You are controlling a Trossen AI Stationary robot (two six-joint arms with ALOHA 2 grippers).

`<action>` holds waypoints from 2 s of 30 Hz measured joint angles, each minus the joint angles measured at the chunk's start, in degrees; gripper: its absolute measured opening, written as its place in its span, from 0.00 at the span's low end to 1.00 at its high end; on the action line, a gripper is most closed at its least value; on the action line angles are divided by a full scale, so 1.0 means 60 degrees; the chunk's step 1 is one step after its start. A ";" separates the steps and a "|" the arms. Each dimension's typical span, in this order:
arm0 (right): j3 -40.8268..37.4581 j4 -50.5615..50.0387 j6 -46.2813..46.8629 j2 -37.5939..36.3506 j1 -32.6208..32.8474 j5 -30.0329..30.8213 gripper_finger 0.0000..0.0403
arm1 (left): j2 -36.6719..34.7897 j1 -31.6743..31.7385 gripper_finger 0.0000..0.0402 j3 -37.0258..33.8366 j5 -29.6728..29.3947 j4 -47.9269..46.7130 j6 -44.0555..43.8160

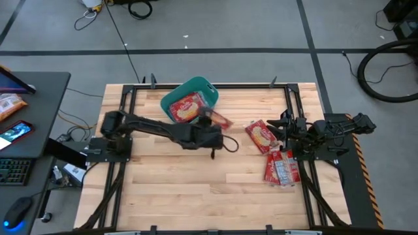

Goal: Sort popcorn bags into baskets
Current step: Put the red popcorn bag into the green bin, then move the red popcorn bags to the center of the table

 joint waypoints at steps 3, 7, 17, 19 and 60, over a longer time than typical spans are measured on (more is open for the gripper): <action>0.0000 0.0000 0.0003 0.0000 -0.0004 0.0011 0.28 | -0.0517 0.0260 0.01 -0.0001 -0.0122 -0.1158 -0.1306; 0.0000 -0.0012 0.0001 0.0000 -0.0002 0.0017 0.28 | -0.0982 0.0750 0.01 -0.0013 -0.0052 -0.2907 -0.3473; 0.0000 0.0002 0.0001 0.0000 -0.0002 0.0006 0.28 | -0.1098 0.2304 0.01 -0.0010 0.2120 -0.5033 -0.7401; 0.0000 -0.0004 0.0002 0.0000 -0.0004 0.0006 0.28 | -0.1068 0.2578 0.01 -0.0010 0.2310 -0.5051 -0.7513; 0.0000 0.0016 0.0003 0.0000 -0.0002 0.0043 0.28 | 0.0899 0.1937 0.45 -0.0010 0.3299 0.0221 -0.2656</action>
